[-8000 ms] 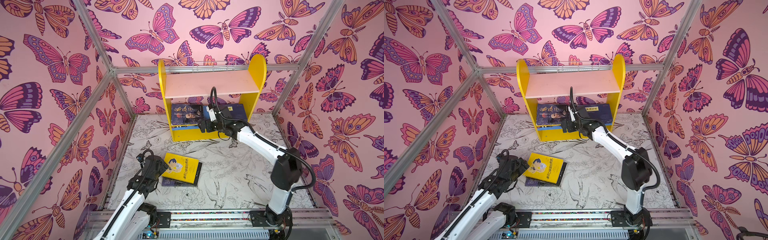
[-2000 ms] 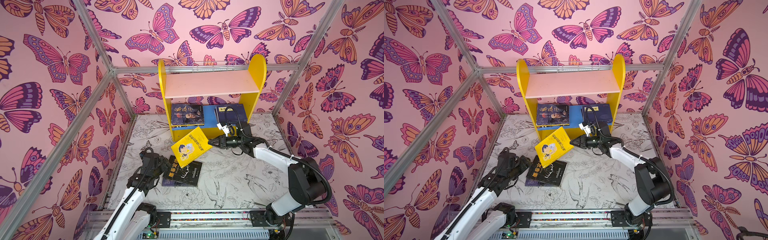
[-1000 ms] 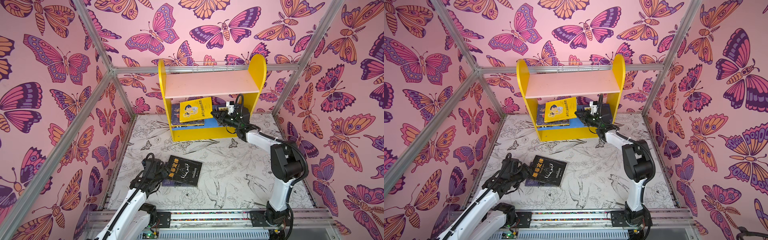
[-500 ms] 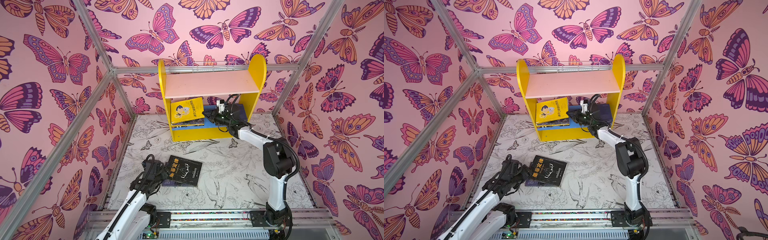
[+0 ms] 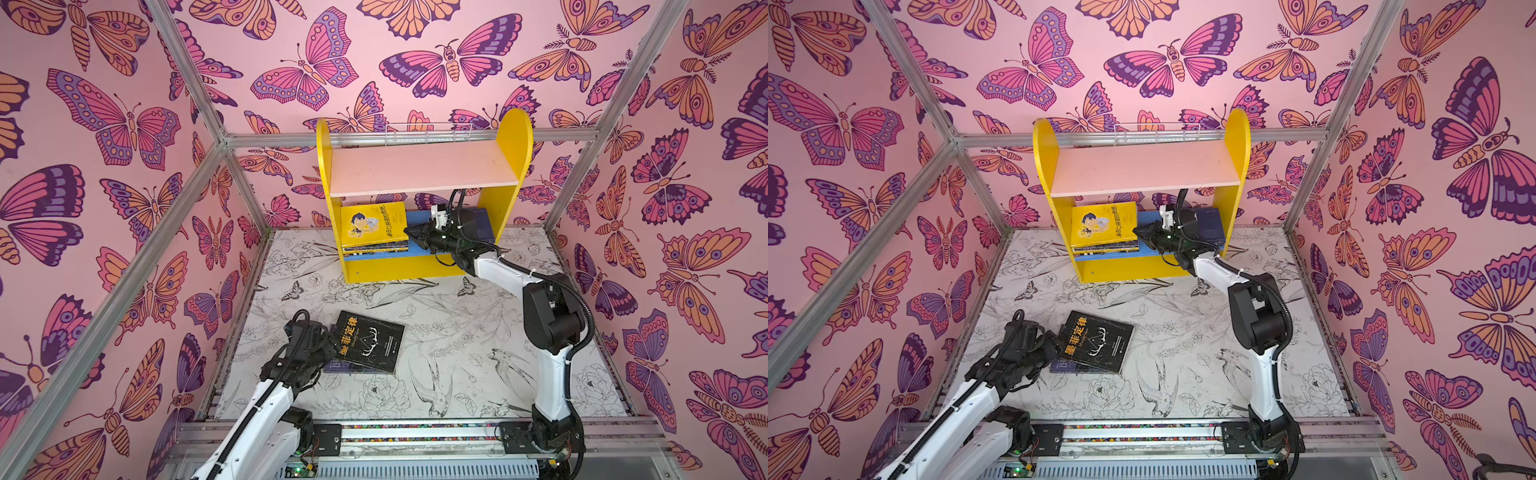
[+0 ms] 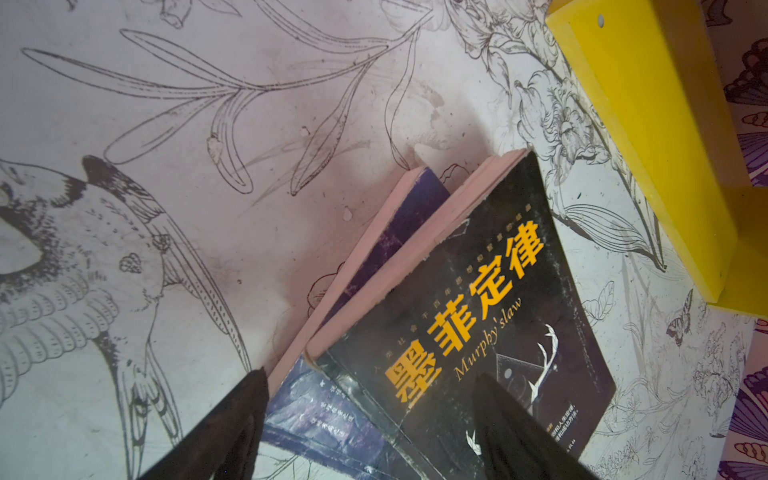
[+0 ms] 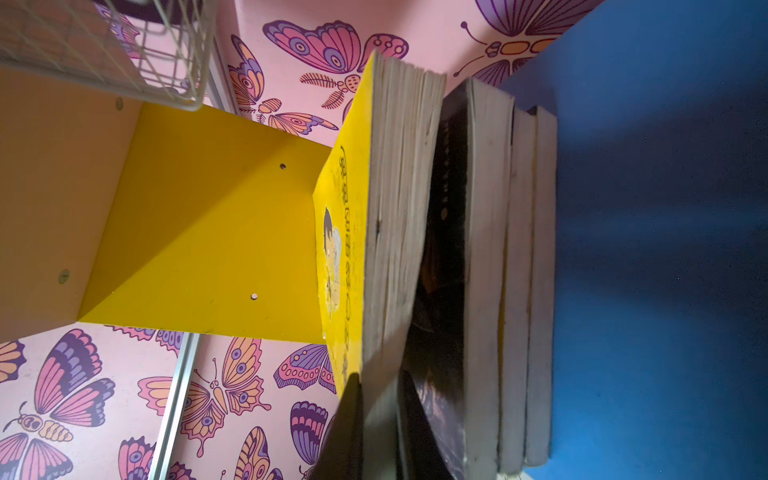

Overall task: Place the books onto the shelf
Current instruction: 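Carry the yellow book onto the blue shelf with the right gripper, then release the yellow book on the shelf and draw the right gripper back, then move the right gripper to the black 'Murphy's law' book beside the left gripper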

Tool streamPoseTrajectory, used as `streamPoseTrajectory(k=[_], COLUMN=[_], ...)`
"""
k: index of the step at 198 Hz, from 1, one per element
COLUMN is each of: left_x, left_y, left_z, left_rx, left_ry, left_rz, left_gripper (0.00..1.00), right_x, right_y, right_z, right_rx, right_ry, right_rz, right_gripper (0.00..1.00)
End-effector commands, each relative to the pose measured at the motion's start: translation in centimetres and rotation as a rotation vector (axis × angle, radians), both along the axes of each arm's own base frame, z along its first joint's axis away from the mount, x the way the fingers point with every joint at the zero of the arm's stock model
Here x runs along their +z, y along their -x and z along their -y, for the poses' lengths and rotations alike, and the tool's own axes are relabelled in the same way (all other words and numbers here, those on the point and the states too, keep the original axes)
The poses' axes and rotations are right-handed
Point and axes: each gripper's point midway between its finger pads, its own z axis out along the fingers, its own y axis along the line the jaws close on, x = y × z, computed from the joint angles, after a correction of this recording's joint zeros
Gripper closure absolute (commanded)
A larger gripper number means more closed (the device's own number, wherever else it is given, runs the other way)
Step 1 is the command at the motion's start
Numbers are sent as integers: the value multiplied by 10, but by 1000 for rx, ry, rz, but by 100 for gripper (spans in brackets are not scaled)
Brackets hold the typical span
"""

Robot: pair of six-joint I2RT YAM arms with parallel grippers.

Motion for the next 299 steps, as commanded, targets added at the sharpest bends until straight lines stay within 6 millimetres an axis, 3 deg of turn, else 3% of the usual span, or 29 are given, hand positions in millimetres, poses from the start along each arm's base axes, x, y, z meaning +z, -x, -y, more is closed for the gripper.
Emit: streamPoseTrajectory(k=[1,63,104,133,170,191,208,217,230,264,299], left_x=[-1,-3,-2,1,3,5,6,6,4,-7,-22], left_y=[0,0,-1,-4,-8,-12,-15,-17,-18,-22,-22], left_z=[-1,0,-1,-1,0,1,2,4,6,10,12], left_rx=[-8,-8,-7,-19,-41,-58,-76,-88,-101,-119,-131], left_ry=[-10,-5,-11,-22,-39,-53,-61,-60,-57,-53,-60], left_rz=[-6,-17,-13,-7,-14,-19,-22,-25,-33,-69,-133], left_gripper=[20,20,20,19,18,18,19,19,19,20,22], right_x=[9,1,-6,12,50,71,77,73,50,-48,-142], right_y=[12,13,9,4,8,19,42,62,96,199,266], right_z=[-21,-17,-12,-7,6,19,24,22,15,-7,-15], right_rx=[70,80,59,26,-16,-51,-22,23,136,484,718], right_ry=[83,338,462,495,532,558,552,540,537,589,644], right_rz=[54,63,87,154,291,363,399,406,392,246,28], right_gripper=[96,80,57,38,26,23,24,25,25,24,25])
